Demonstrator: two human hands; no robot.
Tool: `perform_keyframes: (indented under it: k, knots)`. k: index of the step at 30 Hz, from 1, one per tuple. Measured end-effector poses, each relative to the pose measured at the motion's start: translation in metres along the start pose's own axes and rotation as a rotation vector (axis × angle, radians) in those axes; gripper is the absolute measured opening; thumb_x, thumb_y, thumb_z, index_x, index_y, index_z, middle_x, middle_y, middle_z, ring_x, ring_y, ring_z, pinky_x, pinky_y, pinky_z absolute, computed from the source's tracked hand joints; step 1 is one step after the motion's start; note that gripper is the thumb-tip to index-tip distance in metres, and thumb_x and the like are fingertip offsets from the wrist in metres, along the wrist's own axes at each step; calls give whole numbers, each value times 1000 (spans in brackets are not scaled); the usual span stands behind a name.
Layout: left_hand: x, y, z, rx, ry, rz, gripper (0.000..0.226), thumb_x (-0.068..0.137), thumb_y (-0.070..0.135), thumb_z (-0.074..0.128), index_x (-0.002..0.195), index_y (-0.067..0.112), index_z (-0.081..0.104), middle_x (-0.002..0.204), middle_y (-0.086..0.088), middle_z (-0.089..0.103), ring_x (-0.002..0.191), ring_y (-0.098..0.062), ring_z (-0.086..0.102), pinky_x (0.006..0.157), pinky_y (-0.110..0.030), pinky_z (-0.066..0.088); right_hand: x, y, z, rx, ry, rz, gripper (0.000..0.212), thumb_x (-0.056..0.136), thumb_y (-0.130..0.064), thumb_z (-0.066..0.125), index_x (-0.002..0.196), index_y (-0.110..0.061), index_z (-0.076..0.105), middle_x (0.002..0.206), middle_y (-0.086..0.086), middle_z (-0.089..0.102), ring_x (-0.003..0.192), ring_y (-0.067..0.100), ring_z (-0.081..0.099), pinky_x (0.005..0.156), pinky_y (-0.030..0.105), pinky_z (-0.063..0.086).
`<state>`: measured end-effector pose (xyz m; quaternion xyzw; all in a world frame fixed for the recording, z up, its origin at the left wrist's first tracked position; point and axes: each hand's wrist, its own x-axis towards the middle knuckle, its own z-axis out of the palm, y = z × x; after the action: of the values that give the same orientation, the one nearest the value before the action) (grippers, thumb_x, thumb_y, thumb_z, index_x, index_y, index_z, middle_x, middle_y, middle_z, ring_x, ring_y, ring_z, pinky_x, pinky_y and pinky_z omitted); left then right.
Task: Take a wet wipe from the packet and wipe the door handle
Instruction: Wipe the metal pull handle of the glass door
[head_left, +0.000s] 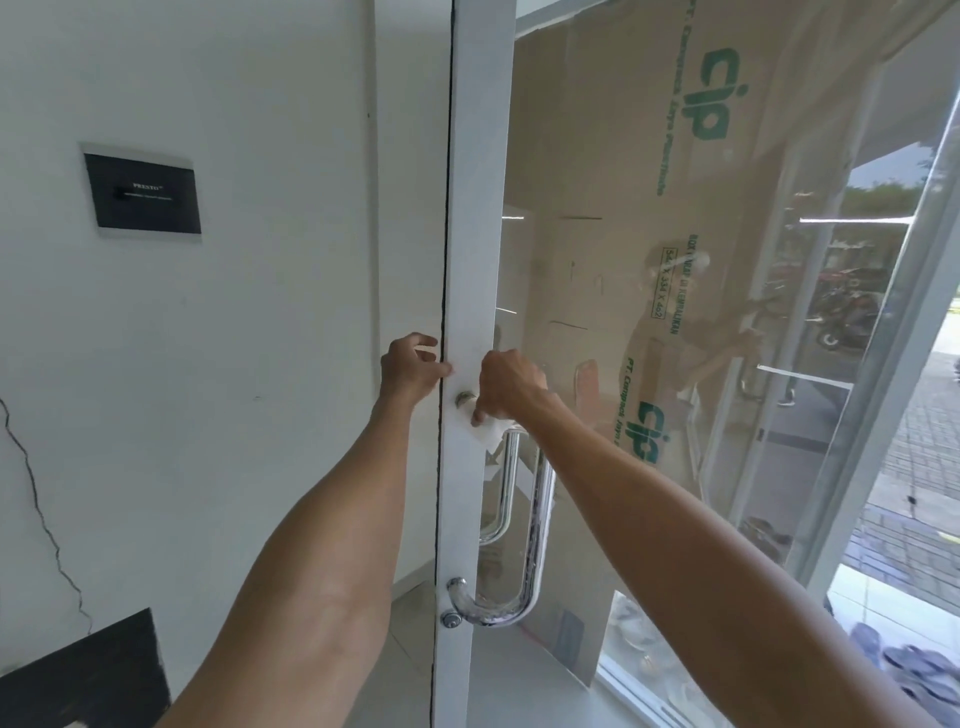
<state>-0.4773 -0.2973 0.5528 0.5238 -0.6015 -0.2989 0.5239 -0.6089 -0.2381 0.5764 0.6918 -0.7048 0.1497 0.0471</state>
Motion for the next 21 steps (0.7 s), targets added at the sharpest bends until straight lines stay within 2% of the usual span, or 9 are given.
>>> perform_keyframes:
  k: [3,5,8,12,14,17,21]
  knots:
    - [-5,1,5,-10,-7,33,50,69,21,84,115,12,66,106,-11,73,96,-28,70,89,-42,58,1,1,0,9,25,-8,46,61,-30,89,94,-10,63,83,4,59,80,25,62,61,29,45]
    - [-6,0,7,-14,20,48,46,72,19,83,114,11,67,105,-12,74,94,-28,70,88,-42,58,2,-2,11,33,84,-31,36,66,-26,85,90,-9,63,83,6,63,78,27,64,60,30,49]
    - [-5,-1,8,12,40,61,45,72,16,83,114,10,68,102,-13,75,92,-27,71,89,-39,57,-1,-6,29,7,175,-71,18,78,-22,72,86,-9,62,86,11,65,81,32,66,65,35,55]
    - [-3,0,11,39,63,48,43,73,14,82,113,8,69,100,-12,75,92,-26,71,92,-35,56,-7,6,40,-33,229,-165,2,75,-12,62,77,-11,62,73,13,60,70,31,57,58,32,43]
    - [-2,1,13,44,80,35,41,73,14,82,111,8,70,99,-12,76,92,-27,71,92,-36,55,-8,13,36,-71,228,-199,6,70,-15,66,74,-12,62,69,9,56,66,27,52,57,29,36]
    - [0,2,14,66,97,23,39,72,16,83,107,8,71,98,-12,76,94,-28,70,92,-36,55,-7,11,30,-103,221,-207,15,67,-17,69,81,-12,65,74,8,60,69,26,55,57,28,36]
    - [-1,4,15,92,106,27,37,72,16,83,106,6,70,100,-14,75,96,-29,69,93,-37,54,-6,-1,36,-126,225,-193,19,79,-5,59,98,-5,64,94,15,66,89,35,64,66,34,45]
